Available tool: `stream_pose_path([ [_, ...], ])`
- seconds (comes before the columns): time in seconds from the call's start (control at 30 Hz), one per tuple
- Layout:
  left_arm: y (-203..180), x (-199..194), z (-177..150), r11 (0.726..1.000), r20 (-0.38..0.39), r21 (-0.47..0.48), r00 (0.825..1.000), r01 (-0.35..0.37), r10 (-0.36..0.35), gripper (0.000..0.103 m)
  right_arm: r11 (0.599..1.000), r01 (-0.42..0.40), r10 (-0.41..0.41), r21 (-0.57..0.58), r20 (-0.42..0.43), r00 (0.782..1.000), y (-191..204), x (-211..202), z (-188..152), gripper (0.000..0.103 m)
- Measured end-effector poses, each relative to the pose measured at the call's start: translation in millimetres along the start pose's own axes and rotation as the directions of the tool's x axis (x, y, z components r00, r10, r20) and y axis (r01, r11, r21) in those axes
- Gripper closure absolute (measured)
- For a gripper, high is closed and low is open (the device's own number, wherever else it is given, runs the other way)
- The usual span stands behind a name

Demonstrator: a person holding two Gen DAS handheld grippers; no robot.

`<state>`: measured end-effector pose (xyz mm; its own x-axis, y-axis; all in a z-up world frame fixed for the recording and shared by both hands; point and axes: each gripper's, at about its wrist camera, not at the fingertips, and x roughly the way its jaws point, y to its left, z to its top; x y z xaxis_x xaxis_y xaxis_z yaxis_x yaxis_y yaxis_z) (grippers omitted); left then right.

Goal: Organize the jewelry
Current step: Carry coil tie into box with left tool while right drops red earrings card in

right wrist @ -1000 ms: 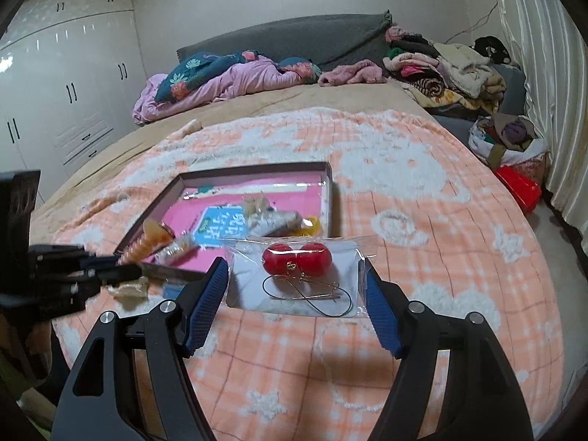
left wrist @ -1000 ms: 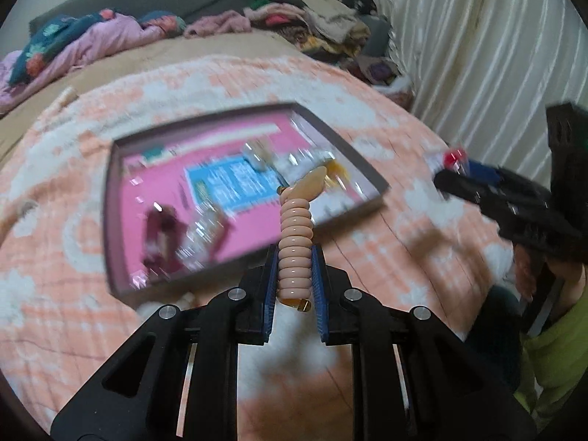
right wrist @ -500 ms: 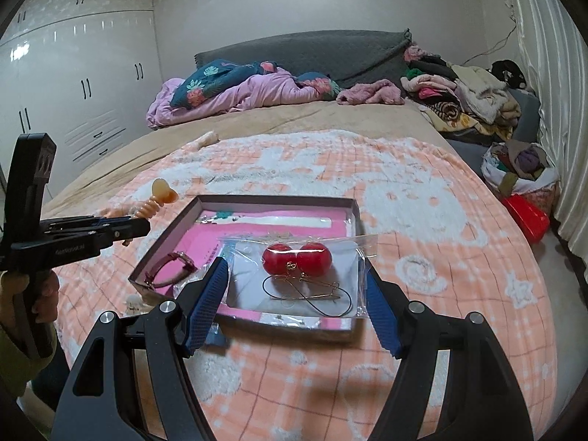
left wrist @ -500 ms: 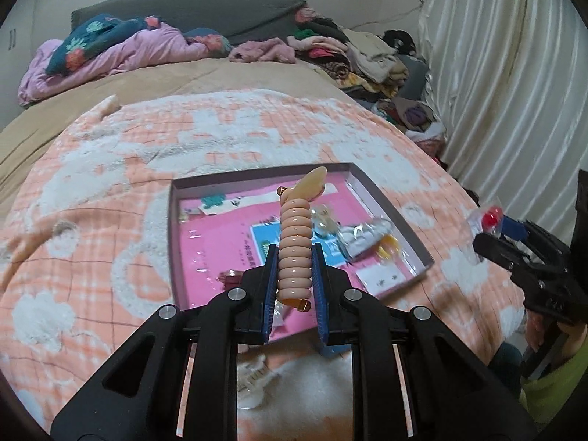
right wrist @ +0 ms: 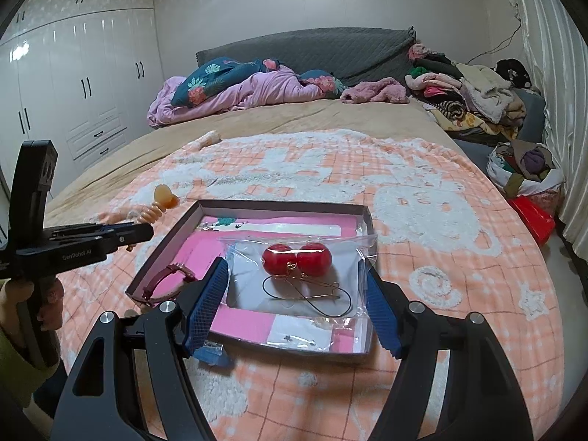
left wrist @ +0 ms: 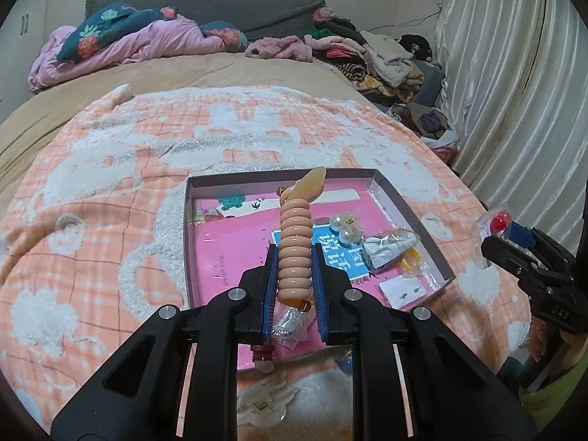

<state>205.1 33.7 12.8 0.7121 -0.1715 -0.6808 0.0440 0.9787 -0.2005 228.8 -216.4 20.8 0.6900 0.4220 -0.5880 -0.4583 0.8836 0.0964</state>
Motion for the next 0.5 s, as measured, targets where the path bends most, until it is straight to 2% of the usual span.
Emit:
stream_pose_path([
  [0.5, -4, 28, 7, 1.000, -0.032, 0.003, 0.999, 0.020, -0.020, 0.093, 0.997, 0.074, -0.074, 0.019, -0.037, 0.997, -10, 29, -8, 0.032],
])
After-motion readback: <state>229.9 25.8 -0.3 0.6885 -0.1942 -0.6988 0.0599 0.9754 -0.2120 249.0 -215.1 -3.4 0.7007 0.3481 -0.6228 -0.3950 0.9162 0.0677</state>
